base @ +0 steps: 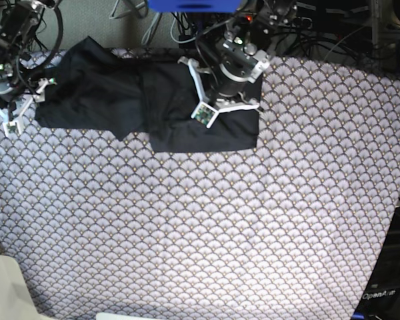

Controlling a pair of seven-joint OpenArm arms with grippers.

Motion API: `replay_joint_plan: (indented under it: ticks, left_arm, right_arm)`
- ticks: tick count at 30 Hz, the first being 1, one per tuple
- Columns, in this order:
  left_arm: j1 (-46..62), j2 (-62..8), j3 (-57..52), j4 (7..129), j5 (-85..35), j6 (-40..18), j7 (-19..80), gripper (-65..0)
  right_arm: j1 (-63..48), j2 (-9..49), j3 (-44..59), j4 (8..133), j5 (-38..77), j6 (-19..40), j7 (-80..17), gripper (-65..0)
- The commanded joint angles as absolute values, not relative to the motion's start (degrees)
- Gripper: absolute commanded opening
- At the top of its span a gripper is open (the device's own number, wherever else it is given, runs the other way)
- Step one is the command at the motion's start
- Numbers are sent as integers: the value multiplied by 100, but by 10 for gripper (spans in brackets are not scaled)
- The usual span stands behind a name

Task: Fold the T-shirt properly
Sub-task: 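Release the shirt and lift the left gripper away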

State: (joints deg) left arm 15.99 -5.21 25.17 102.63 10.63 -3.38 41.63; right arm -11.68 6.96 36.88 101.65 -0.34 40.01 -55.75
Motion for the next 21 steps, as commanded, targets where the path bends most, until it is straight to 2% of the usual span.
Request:
replay_joint_plan:
  ticks: [1, 9, 21]
  left_arm:
    - [1534, -400, 2536, 10501, 1051, -347, 4022, -650]
    - [1367, -119, 2536, 10589, 1051, -356, 4022, -650]
    - [1587, -303, 2246, 10651, 1059, -303, 4031, -650]
  right_arm:
    - [-1147, 760, 3714, 10264, -4, 4000, -5516, -266]
    - [-1200, 690, 3697, 10264, 198, 4000, -5516, -265]
    - [-1059, 848, 3582, 9473, 532, 4000, -5508, -252]
